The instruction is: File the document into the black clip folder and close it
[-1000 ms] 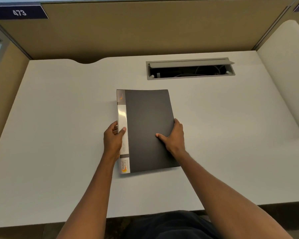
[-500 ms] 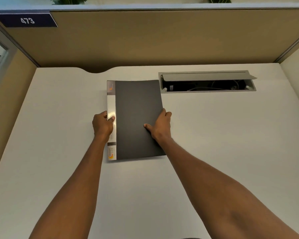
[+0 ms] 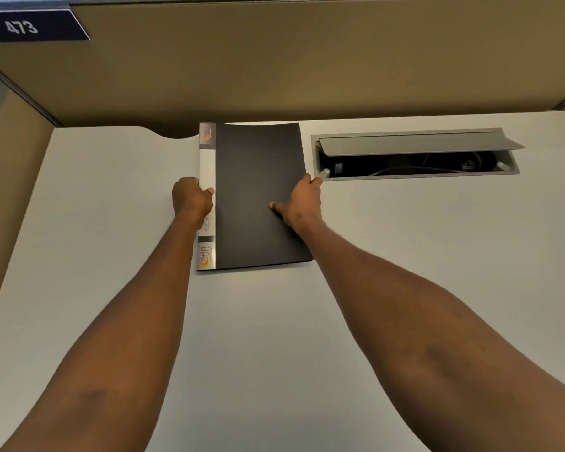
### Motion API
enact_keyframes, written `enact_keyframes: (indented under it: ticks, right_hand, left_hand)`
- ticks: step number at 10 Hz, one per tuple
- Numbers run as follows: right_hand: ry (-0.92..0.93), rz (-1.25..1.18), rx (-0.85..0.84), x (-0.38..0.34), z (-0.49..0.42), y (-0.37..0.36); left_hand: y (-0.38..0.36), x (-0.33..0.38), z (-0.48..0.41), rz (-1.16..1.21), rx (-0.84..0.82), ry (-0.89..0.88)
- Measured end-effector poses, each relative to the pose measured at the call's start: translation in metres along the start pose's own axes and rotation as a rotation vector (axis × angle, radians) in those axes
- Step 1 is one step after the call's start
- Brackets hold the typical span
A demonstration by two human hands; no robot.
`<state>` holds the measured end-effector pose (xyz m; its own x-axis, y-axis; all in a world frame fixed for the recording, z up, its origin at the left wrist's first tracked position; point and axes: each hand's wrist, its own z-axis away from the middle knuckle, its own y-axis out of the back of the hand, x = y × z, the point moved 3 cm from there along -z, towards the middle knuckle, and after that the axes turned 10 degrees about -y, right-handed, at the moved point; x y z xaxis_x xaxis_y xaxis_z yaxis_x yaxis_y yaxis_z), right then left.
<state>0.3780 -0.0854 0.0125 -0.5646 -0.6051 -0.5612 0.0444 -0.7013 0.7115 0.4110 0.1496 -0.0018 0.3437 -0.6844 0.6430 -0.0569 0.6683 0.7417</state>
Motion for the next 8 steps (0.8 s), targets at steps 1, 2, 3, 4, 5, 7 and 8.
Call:
enact_keyframes:
  ticks: [1,2,3,4,5,7,8]
  right_hand:
    - [-0.024,0.051,-0.013,0.0,-0.003,-0.003]
    - [-0.023,0.117,-0.009,0.004,-0.001,-0.008]
    - [0.03,0.257,0.071,0.008,0.001,-0.01]
    - [0.091,0.457,0.177,0.008,0.006,-0.008]
    - [0.119,0.507,0.192,0.009,0.011,-0.007]
    - [0.239,0.56,0.203,0.02,0.036,-0.001]
    - [0.278,0.567,0.176,0.033,0.051,0.001]
  left_hand:
    - [-0.004,-0.005,-0.006,-0.046,0.0,-0.012]
    - [-0.006,-0.007,-0.006,-0.087,0.008,-0.043]
    - [-0.008,-0.009,-0.004,-0.113,0.033,-0.04]
    - [-0.009,-0.008,0.001,-0.141,0.052,-0.035]
    - [-0.01,0.002,0.012,-0.217,0.055,-0.053]
    - [-0.012,0.008,0.059,-0.379,0.074,-0.182]
    - [-0.019,0.004,0.08,-0.426,0.063,-0.305]
